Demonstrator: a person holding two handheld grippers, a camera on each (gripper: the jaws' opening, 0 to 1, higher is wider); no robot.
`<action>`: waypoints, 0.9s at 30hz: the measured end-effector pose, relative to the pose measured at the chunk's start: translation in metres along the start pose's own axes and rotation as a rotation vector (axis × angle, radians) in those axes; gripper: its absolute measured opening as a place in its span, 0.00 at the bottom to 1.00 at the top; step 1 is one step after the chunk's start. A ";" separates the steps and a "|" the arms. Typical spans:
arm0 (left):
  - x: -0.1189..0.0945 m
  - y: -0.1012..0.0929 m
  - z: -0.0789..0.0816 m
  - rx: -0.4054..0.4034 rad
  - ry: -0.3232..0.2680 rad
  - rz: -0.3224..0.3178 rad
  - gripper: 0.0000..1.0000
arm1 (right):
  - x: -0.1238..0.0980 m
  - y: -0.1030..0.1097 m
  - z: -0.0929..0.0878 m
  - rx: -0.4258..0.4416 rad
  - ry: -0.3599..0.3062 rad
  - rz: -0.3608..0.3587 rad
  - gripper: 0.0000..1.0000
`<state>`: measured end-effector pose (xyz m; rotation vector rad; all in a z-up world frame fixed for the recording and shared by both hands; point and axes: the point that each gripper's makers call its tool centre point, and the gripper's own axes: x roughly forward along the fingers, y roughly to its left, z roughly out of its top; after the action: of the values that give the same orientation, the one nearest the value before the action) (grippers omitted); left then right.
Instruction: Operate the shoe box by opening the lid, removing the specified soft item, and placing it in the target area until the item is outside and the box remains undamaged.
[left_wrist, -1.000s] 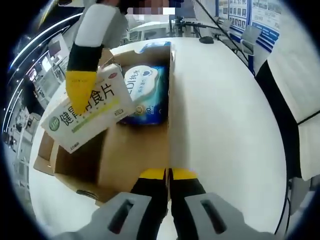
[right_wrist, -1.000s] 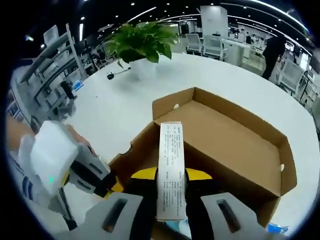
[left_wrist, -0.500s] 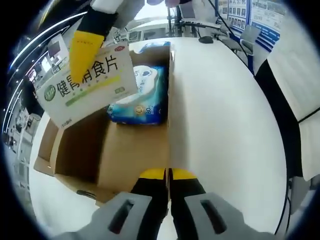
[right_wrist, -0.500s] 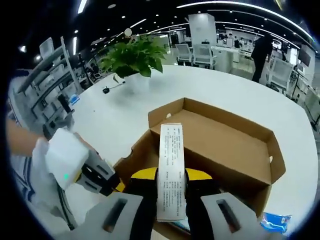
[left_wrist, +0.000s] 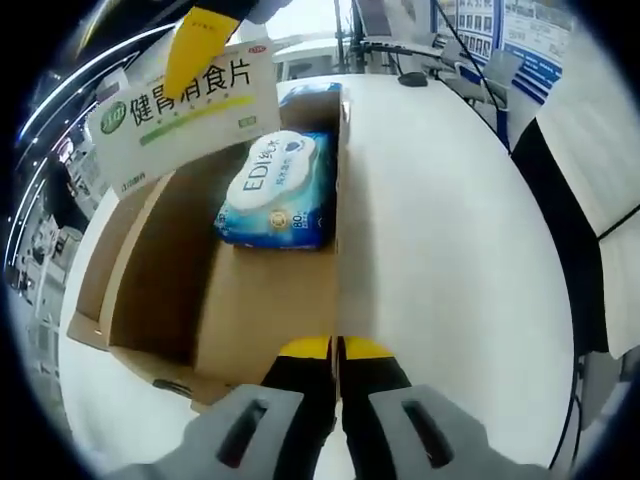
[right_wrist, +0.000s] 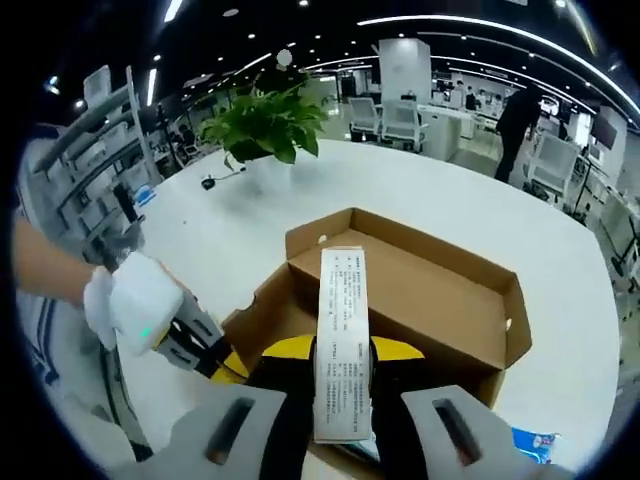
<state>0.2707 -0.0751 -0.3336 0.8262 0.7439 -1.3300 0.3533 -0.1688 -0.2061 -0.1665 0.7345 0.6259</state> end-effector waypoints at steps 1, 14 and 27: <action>0.000 0.000 0.000 0.000 0.000 0.001 0.00 | -0.002 -0.001 0.001 0.002 -0.002 -0.002 0.17; 0.001 0.001 -0.001 0.004 0.003 -0.004 0.00 | -0.045 -0.022 0.001 0.025 -0.030 -0.036 0.17; 0.001 0.001 -0.001 0.001 0.004 -0.001 0.00 | -0.080 -0.057 -0.025 0.094 -0.042 -0.115 0.17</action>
<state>0.2717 -0.0745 -0.3346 0.8298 0.7471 -1.3304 0.3273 -0.2617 -0.1746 -0.1082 0.7071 0.4829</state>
